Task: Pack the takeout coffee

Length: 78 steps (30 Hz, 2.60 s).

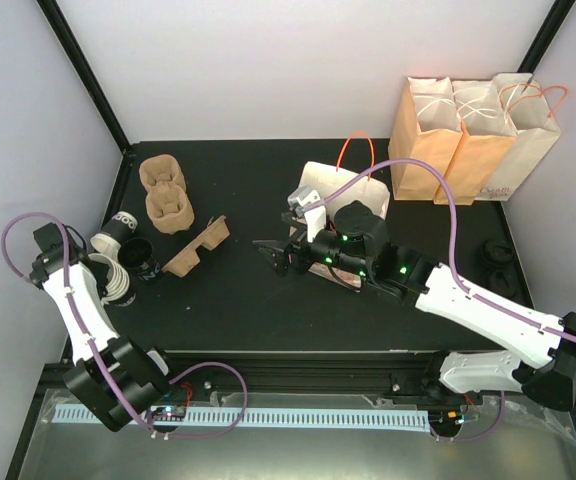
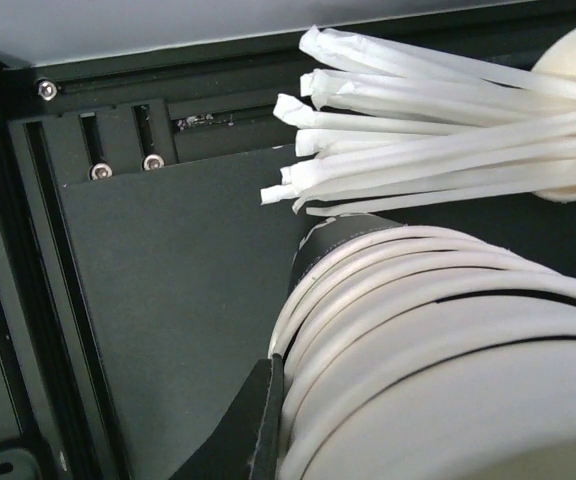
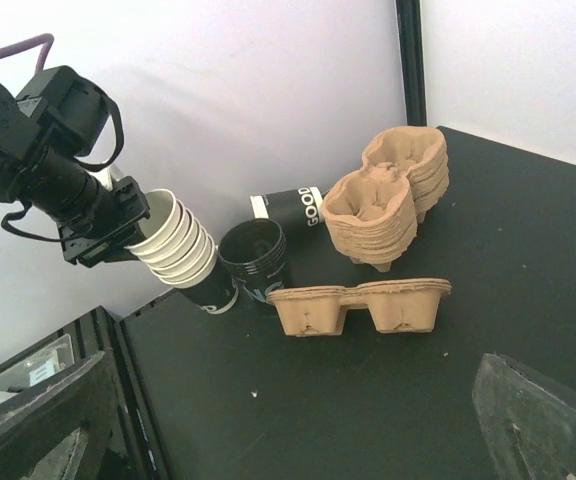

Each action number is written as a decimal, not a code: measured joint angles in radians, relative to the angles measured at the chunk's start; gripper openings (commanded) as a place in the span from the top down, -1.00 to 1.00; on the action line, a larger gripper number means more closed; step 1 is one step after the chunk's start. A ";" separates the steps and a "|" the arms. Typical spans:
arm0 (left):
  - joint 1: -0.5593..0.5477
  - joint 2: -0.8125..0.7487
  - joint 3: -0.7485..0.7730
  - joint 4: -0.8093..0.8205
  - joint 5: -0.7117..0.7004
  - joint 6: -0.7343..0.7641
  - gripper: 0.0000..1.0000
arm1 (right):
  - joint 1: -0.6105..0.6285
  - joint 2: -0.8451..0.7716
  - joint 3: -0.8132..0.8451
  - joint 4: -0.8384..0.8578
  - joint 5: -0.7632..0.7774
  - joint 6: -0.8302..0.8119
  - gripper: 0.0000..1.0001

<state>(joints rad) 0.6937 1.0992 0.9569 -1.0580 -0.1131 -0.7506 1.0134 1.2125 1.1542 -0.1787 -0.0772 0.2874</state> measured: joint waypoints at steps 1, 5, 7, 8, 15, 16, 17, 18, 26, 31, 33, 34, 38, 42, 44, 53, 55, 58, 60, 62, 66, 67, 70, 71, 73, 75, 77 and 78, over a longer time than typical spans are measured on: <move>0.000 0.001 0.000 0.001 0.002 -0.004 0.97 | 0.000 -0.002 -0.004 0.000 -0.001 0.003 -1.00; 0.000 0.008 0.006 -0.008 0.003 -0.010 0.97 | 0.000 -0.011 -0.017 0.001 -0.001 0.006 -1.00; 0.000 0.011 0.010 -0.021 0.005 -0.010 0.97 | 0.000 -0.015 -0.020 0.005 -0.001 0.007 -1.00; 0.000 0.014 0.016 -0.035 0.007 -0.011 0.97 | 0.000 -0.016 -0.021 0.008 -0.001 0.007 -1.00; 0.000 0.000 0.029 -0.139 0.057 -0.011 0.97 | 0.000 -0.017 -0.021 0.027 -0.009 0.011 -1.00; 0.000 -0.007 0.029 -0.166 0.067 -0.010 0.97 | 0.000 -0.017 -0.021 0.029 -0.011 0.011 -1.00; -0.001 -0.014 0.029 -0.185 0.072 -0.009 0.97 | 0.000 -0.016 -0.021 0.030 -0.012 0.011 -1.00; -0.003 -0.023 0.029 -0.212 0.077 -0.009 0.97 | 0.000 -0.017 -0.021 0.030 -0.012 0.011 -1.00; -0.110 -0.184 -0.010 -0.281 0.144 -0.077 0.97 | 0.000 -0.016 -0.021 0.039 -0.011 0.011 -1.00; -0.233 -0.186 -0.015 -0.282 0.150 -0.159 0.46 | 0.000 -0.016 -0.021 0.039 -0.011 0.011 -1.00; -0.267 -0.164 -0.015 -0.281 0.146 -0.181 -0.21 | 0.000 -0.016 -0.021 0.039 -0.011 0.011 -1.00; -0.276 -0.152 -0.015 -0.279 0.142 -0.191 -0.43 | 0.000 -0.016 -0.021 0.038 -0.011 0.011 -1.00; -0.279 -0.124 -0.014 -0.276 0.135 -0.196 -0.93 | 0.000 -0.018 -0.021 0.038 -0.006 0.011 -1.00; -0.284 -0.115 0.018 -0.285 0.136 -0.180 -0.97 | 0.000 -0.025 -0.021 0.039 0.002 0.011 -1.00; -0.284 -0.112 0.080 -0.307 0.136 -0.167 -0.97 | 0.000 -0.029 -0.021 0.039 0.006 0.011 -1.00; -0.285 -0.109 0.396 -0.394 0.095 -0.097 -0.98 | 0.000 -0.031 -0.021 0.041 0.013 0.011 -1.00; -0.282 -0.093 0.470 -0.412 0.041 -0.051 -0.97 | 0.000 -0.032 -0.021 0.040 0.014 0.010 -1.00; -0.254 -0.058 0.558 -0.418 -0.053 0.007 -0.98 | 0.000 -0.042 -0.021 0.034 0.019 0.005 -1.00; -0.230 -0.042 0.571 -0.403 -0.096 0.044 -0.98 | 0.000 -0.056 -0.022 0.028 0.024 0.002 -1.00; -0.205 -0.032 0.533 -0.367 -0.122 0.087 -0.82 | 0.000 -0.068 -0.022 0.022 0.024 0.001 -1.00; -0.159 -0.016 0.363 -0.222 -0.128 0.182 -0.50 | 0.000 -0.086 -0.022 0.009 0.023 -0.005 -1.00; -0.141 -0.008 0.284 -0.143 -0.105 0.223 -0.54 | 0.000 -0.089 -0.022 0.006 0.023 -0.010 -1.00; -0.107 0.002 0.114 0.003 -0.042 0.320 -0.68 | 0.000 -0.095 -0.022 -0.005 0.022 -0.024 -1.00; -0.102 0.002 0.072 0.042 -0.026 0.359 -0.70 | 0.000 -0.097 -0.022 -0.009 0.021 -0.028 -1.00; -0.097 0.000 0.018 0.115 0.000 0.426 -0.82 | 0.000 -0.100 -0.022 -0.014 0.017 -0.037 -1.00; -0.097 -0.003 -0.007 0.187 0.023 0.489 -0.92 | 0.000 -0.103 -0.022 -0.023 0.011 -0.047 -1.00; -0.098 -0.003 -0.020 0.258 0.038 0.540 -0.93 | 0.000 -0.108 -0.022 -0.029 0.003 -0.053 -1.00; -0.098 -0.002 -0.026 0.286 0.039 0.558 -0.93 | 0.000 -0.112 -0.022 -0.033 -0.003 -0.055 -1.00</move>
<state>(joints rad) 0.5961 1.0969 0.9306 -0.7719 -0.0746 -0.1928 1.0134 1.1004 1.1324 -0.2119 -0.0803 0.2329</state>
